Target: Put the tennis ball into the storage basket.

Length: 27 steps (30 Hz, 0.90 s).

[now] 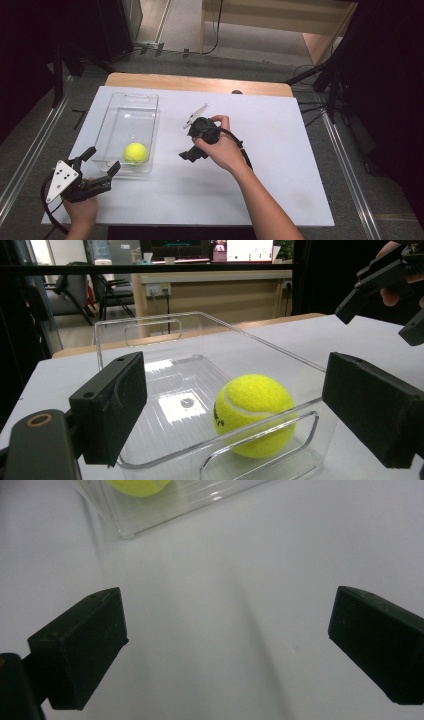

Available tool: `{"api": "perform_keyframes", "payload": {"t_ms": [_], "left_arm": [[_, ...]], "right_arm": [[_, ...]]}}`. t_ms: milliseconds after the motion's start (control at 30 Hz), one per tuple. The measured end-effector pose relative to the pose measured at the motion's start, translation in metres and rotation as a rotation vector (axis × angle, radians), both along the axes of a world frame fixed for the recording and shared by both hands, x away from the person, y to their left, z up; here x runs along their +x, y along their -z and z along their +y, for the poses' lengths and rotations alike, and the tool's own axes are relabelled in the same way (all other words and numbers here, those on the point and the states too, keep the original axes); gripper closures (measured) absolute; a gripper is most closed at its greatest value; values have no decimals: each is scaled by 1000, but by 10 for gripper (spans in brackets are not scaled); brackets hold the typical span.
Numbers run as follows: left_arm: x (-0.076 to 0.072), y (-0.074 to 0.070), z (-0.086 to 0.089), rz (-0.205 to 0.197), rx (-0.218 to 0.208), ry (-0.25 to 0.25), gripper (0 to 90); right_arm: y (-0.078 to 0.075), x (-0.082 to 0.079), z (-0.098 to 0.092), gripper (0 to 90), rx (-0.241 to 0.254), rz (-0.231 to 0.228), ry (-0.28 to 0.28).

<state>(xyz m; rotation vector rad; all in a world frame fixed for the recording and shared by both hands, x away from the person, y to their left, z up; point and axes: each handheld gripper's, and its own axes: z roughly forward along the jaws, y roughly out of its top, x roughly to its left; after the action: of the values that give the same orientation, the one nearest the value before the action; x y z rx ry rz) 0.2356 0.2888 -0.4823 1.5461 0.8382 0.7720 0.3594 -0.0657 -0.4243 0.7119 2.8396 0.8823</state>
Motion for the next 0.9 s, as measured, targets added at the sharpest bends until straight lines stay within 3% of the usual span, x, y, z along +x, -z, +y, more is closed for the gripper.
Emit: {"api": "perform_keyframes", "payload": {"t_ms": [900], "left_arm": [[0, 0, -1, 5, 9, -8, 113]], "right_arm": [[12, -15, -54, 13, 28, 4, 90]]}}
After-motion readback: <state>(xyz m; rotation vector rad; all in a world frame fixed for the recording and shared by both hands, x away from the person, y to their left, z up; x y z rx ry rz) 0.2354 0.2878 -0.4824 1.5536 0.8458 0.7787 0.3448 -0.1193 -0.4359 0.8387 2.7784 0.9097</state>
